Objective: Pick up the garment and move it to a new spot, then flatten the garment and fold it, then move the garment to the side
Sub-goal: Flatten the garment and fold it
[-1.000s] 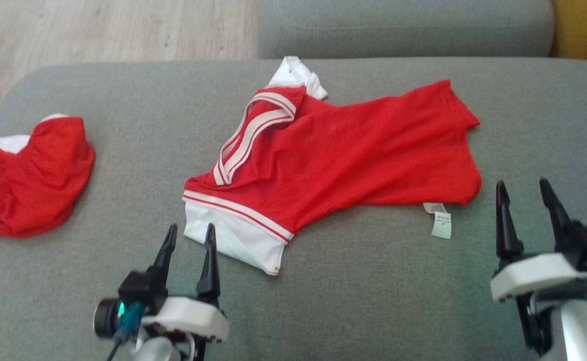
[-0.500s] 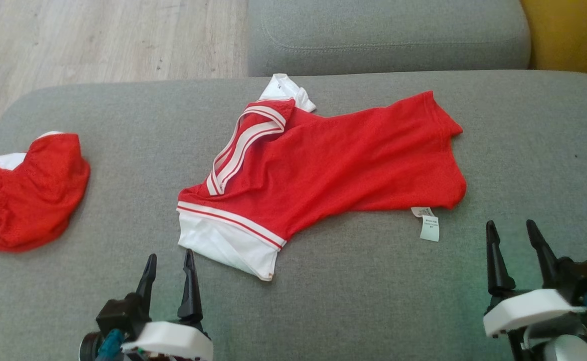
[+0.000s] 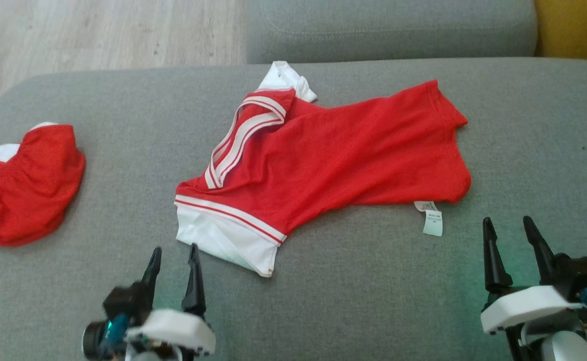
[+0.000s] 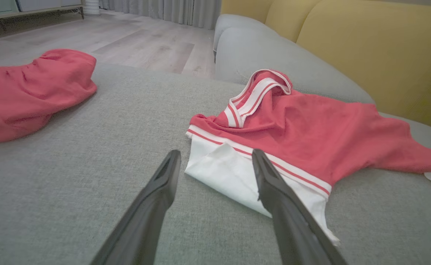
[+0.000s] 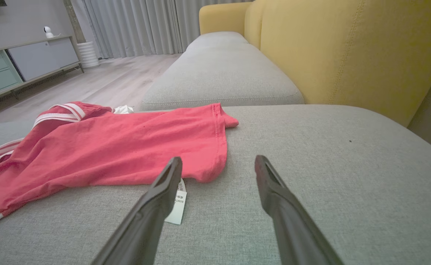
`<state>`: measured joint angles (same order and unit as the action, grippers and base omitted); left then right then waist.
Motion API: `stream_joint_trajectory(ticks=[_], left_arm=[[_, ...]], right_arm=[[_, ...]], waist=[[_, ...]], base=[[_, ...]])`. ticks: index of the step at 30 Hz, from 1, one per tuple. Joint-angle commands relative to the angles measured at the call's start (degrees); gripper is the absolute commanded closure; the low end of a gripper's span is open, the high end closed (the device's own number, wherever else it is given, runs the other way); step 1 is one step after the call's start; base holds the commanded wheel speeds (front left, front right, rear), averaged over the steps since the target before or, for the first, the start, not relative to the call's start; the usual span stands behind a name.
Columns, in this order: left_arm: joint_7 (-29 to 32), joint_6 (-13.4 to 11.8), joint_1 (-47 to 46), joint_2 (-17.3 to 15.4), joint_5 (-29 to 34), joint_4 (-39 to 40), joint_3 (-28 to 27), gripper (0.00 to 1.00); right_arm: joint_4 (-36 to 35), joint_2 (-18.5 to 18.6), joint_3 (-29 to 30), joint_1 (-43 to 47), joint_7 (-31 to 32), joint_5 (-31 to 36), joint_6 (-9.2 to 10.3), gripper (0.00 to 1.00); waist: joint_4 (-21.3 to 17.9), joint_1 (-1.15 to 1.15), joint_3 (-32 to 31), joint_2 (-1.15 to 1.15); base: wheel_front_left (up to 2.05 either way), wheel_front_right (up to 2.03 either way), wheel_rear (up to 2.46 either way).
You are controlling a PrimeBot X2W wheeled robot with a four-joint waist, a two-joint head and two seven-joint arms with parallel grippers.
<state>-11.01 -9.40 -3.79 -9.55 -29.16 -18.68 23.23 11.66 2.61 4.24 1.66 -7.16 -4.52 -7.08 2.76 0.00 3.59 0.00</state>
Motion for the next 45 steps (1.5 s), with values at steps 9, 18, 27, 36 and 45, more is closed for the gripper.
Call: stream_joint_trajectory(ticks=[9,18,27,36,45], left_arm=[[5.5,0.02,-14.18,1.27,1.2,-7.6,0.64,0.0],[5.96,-2.37,-19.96,2.62,1.62,-18.74,0.47,0.0],[4.82,-2.15,-21.71,3.45,1.08,-24.13,0.79,0.18],[2.72,-1.53,-21.47,3.95,0.6,-25.02,1.25,1.0],[-1.11,-2.27,-17.75,2.89,0.29,-19.13,0.6,1.0]], right_arm=[[-2.61,0.27,-2.75,-5.14,-0.27,1.3,-0.41,0.0],[-1.99,0.27,-3.18,-6.57,-0.55,1.67,-0.41,0.0],[-1.54,0.27,-2.83,-6.62,-0.92,1.58,-0.41,0.0],[-1.29,0.27,-2.62,-6.86,-1.13,1.43,-0.41,0.0],[-0.69,0.27,-1.02,-6.61,-0.76,1.39,-0.41,0.0]], waist=[[-1.41,0.0,4.2,0.0],[-2.71,0.0,6.12,0.0],[-2.41,0.0,6.35,0.0],[-1.47,0.0,6.38,0.0],[-0.7,0.0,5.87,0.0]], base=[[0.0,0.0,0.0],[0.0,0.0,0.0],[0.0,0.0,0.0],[0.0,0.0,0.0],[0.0,0.0,0.0]])
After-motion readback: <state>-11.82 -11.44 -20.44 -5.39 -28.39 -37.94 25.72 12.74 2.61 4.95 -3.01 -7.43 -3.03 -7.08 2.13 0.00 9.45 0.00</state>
